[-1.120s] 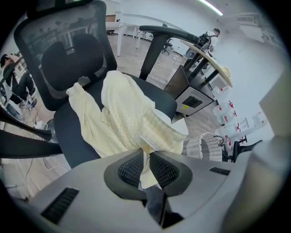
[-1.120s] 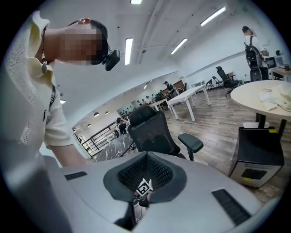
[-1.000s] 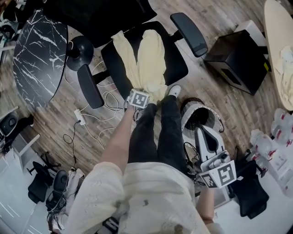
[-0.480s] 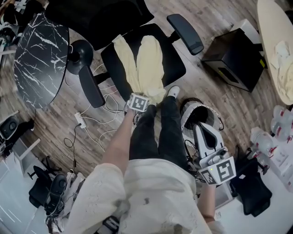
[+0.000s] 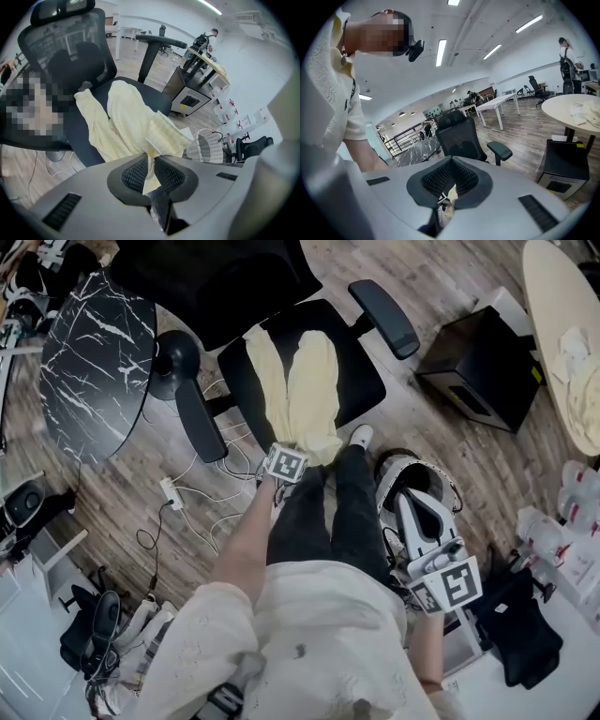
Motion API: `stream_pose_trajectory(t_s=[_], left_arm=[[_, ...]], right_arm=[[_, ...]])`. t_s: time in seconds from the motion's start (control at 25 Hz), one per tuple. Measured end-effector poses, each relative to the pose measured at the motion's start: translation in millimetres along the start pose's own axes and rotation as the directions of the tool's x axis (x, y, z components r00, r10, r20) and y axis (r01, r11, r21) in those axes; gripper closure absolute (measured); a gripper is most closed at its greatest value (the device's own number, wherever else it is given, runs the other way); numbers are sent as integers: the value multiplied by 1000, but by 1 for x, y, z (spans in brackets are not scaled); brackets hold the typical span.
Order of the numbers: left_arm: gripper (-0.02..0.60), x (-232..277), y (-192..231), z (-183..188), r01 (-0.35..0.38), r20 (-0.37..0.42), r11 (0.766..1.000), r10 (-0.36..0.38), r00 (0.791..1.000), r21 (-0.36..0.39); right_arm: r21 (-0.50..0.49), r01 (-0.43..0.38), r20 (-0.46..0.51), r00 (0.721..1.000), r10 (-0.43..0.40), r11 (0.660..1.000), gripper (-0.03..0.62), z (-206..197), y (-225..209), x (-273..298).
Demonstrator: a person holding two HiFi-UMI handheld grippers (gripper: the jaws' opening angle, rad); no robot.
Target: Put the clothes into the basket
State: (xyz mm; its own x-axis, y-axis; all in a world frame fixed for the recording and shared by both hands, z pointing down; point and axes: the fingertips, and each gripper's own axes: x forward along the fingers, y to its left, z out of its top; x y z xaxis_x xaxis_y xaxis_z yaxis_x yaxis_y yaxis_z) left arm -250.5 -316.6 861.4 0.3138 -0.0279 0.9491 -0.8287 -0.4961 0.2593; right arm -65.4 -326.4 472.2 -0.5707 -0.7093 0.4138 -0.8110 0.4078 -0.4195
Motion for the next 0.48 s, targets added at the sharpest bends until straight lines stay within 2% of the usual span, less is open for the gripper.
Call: stream_pose_trajectory(t_s=[0.16, 0.28, 0.48], left_arm=[[523, -16, 2, -11, -3, -9, 1000, 3, 1000, 24], [523, -28, -2, -7, 15, 60, 998, -19, 998, 61], [523, -58, -14, -12, 35, 80, 997, -40, 996, 63]], right_arm=[[-16, -4, 7, 1000, 4, 1000, 584, 2, 12, -1], [-25, -4, 11, 1000, 4, 1000, 585, 3, 24, -3], [-43, -10, 9, 1000, 10, 999, 585, 5, 39, -7]])
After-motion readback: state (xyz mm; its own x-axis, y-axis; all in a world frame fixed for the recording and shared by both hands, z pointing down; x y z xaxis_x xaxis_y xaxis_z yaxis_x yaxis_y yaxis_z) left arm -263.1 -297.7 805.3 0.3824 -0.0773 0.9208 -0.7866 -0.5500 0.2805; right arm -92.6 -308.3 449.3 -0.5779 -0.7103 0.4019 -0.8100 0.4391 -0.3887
